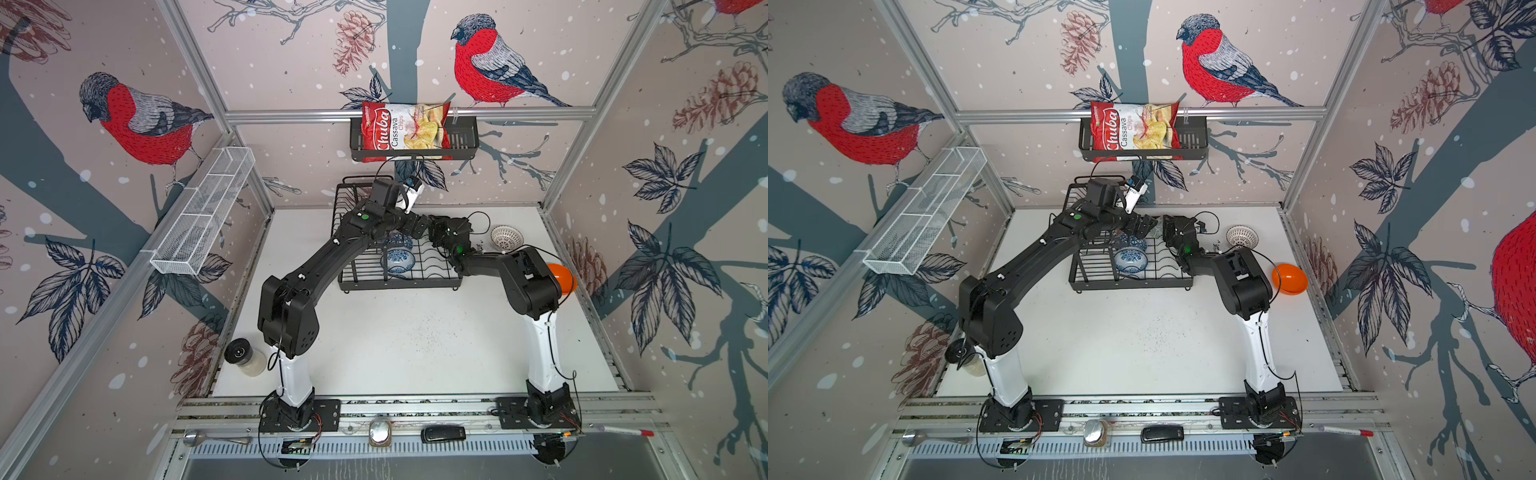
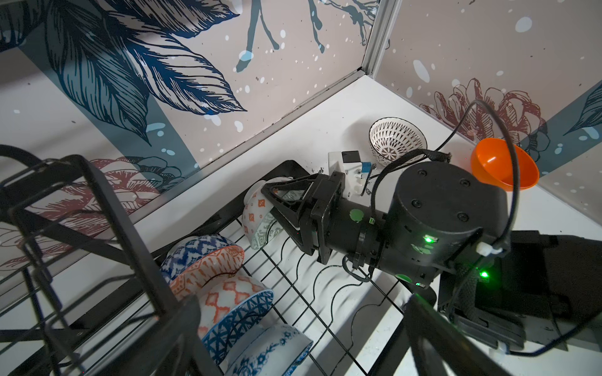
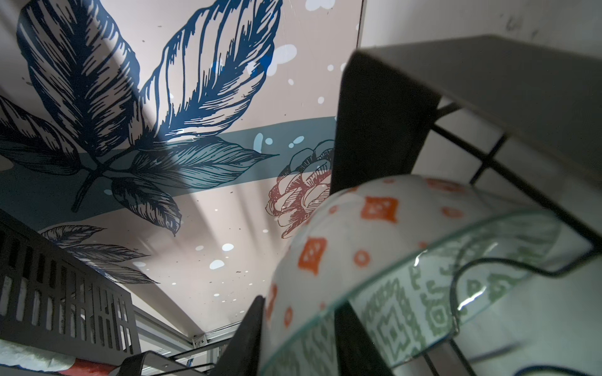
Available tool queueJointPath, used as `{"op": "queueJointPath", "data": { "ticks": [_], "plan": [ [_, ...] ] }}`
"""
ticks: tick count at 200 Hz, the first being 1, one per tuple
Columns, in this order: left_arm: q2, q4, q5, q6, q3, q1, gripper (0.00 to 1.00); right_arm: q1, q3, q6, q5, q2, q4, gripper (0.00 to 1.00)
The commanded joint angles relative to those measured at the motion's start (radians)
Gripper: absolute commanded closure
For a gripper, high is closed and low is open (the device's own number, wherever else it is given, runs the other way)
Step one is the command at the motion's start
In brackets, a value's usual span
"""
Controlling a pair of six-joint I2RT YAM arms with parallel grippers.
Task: Load the bowls into the dish rack
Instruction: 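Press the green-patterned bowl upright beside the blue bowls with the right gripper, then open the right gripper and move it away from the rack toward the orange bowl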
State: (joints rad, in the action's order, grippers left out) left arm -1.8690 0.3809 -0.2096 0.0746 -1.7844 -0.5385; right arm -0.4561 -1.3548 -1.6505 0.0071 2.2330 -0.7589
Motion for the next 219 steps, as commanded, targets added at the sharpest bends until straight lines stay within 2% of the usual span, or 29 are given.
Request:
{"op": "queueJointPath", "data": {
  "ticks": [1, 115, 203, 219],
  "plan": [
    [-0.001, 0.032, 0.049, -0.020, -0.002, 0.011, 0.02, -0.001, -0.011, 0.010, -0.011, -0.015, 0.008, 0.63],
    [0.002, 0.031, 0.040, -0.025, -0.002, 0.012, 0.02, -0.001, 0.004, 0.023, -0.004, -0.067, 0.036, 0.58],
    [0.010, 0.025, 0.047, -0.048, 0.000, 0.011, 0.02, 0.005, 0.087, 0.035, -0.008, -0.191, 0.130, 0.35],
    [0.011, 0.022, 0.047, -0.054, 0.001, 0.011, 0.02, 0.008, 0.108, 0.039, -0.019, -0.221, 0.141, 0.27]
  ]
}}
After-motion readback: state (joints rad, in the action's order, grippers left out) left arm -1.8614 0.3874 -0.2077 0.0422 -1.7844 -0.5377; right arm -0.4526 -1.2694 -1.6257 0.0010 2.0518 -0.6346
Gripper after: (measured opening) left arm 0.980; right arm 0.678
